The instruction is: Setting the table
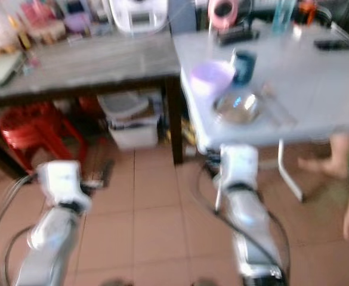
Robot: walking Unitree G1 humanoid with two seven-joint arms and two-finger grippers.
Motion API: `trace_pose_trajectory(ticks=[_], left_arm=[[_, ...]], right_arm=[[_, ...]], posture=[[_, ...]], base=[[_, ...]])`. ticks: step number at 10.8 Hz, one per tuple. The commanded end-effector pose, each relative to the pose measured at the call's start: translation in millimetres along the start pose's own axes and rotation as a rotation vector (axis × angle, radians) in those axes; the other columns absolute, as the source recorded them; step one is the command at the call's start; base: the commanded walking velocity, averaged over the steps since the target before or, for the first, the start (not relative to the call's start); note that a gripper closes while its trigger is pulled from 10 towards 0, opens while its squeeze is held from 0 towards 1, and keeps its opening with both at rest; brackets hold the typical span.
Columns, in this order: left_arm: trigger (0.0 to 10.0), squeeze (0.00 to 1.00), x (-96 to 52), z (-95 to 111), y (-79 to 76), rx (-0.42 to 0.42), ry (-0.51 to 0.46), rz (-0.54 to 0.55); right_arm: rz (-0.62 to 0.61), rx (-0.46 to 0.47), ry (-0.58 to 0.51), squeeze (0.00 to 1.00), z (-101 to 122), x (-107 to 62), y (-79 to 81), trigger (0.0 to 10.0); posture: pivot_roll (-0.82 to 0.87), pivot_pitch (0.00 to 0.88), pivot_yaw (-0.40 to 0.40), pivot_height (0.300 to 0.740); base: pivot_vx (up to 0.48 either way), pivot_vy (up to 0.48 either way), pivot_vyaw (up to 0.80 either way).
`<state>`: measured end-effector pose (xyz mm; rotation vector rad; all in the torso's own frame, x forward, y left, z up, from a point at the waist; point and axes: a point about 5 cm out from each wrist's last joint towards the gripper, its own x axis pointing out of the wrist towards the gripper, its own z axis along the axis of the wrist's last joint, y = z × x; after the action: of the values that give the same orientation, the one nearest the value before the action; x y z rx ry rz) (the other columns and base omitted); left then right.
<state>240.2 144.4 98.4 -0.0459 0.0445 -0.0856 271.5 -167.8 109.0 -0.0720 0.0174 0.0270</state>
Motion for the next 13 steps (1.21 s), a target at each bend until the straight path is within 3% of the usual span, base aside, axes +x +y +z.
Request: trace_pose_trajectory(ticks=[1,8,13], left_arm=[[10.0,0.0,-1.1,1.4,10.7,0.016,0.002,0.026],[10.0,0.0,-1.7,4.2,9.5,0.02,-0.002,0.025],[10.0,0.0,1.4,14.1,17.6,0.064,-0.061,0.115]], right_arm=[[0.039,0.012,-0.033,0.0,7.6,2.9,12.0,10.0],[0.036,0.002,-0.053,0.0,13.0,8.0,9.9,10.0],[0.062,-0.04,-0.138,0.0,33.7,20.6,4.5,10.0]], posture=[[-0.01,0.079,0.071,0.74],[0.0,0.09,0.07,0.74],[0.0,0.098,0.073,0.74]], base=[[0.352,-0.322,0.0],[0.378,-0.29,0.0],[0.0,0.0,0.0]])
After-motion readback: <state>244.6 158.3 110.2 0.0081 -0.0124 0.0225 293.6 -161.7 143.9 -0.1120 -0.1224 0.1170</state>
